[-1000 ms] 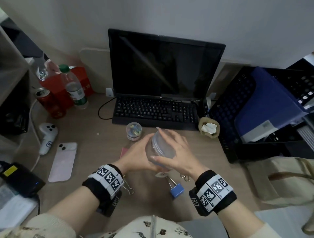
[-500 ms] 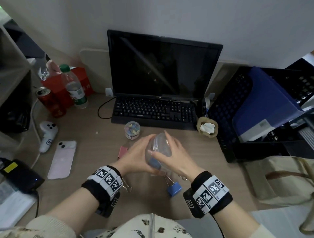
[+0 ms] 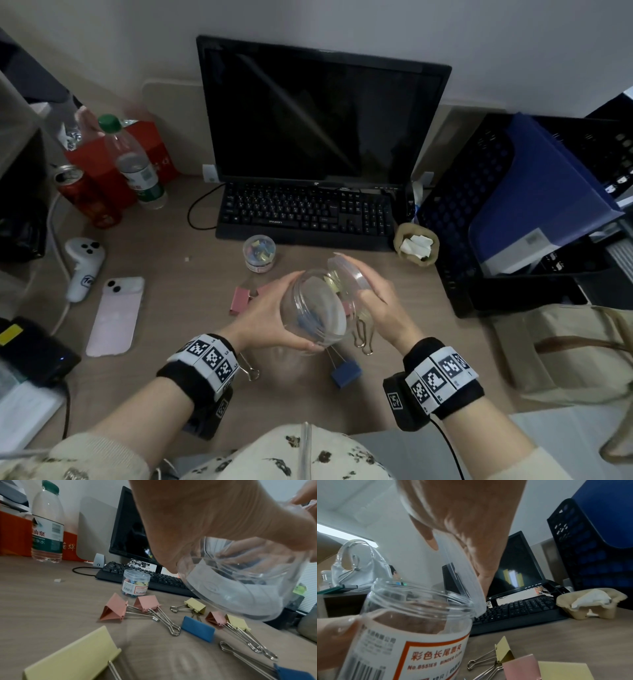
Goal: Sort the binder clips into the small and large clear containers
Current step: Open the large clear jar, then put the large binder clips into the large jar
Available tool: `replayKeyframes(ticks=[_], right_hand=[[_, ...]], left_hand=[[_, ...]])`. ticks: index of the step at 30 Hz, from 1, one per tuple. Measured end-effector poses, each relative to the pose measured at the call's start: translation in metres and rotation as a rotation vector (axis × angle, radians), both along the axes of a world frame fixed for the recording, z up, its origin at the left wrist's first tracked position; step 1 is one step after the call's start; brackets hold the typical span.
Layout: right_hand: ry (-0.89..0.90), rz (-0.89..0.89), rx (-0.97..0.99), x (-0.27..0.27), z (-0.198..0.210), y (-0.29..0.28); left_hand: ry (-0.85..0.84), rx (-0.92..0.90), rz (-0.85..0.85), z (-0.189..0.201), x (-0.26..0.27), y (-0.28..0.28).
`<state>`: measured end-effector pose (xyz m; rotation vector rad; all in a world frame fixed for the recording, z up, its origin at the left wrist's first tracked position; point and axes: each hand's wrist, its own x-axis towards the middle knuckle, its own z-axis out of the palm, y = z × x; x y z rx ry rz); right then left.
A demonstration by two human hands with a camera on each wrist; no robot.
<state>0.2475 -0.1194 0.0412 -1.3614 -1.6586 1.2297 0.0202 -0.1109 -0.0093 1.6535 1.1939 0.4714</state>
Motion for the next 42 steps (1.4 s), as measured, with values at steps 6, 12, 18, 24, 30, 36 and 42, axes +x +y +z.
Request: replayKeyframes(ticks=[6, 12, 18, 24, 30, 36, 42], right_hand=[[0.029, -0.237, 0.027, 0.016, -0.011, 0.007], [-0.027, -0.557, -0.022, 0.052, -0.034, 0.021], [-0.088, -0.89, -0.079, 0.086, -0.049, 0.031], [-0.134, -0.911, -0.363, 0.098, -0.075, 0.038], [-0.222, -0.742, -0.512, 0.089, -0.099, 0.037], [-0.448, -0.484, -0.423, 0.073, -0.101, 0.039], [-0.156, -0.106, -0.368, 0.003, -0.037, 0.024]], left_hand=[[0.01, -0.004, 0.039, -0.007, 0.009, -0.001], [-0.029, -0.018, 0.131, -0.013, 0.01, 0.002], [-0.111, -0.012, 0.202, -0.017, 0.003, -0.003], [-0.098, -0.014, 0.263, -0.017, -0.001, -0.008], [-0.095, -0.036, 0.28, -0.02, -0.006, -0.01], [-0.004, -0.031, 0.323, -0.013, -0.006, -0.008], [-0.078, -0.053, 0.355, -0.006, -0.002, -0.006]])
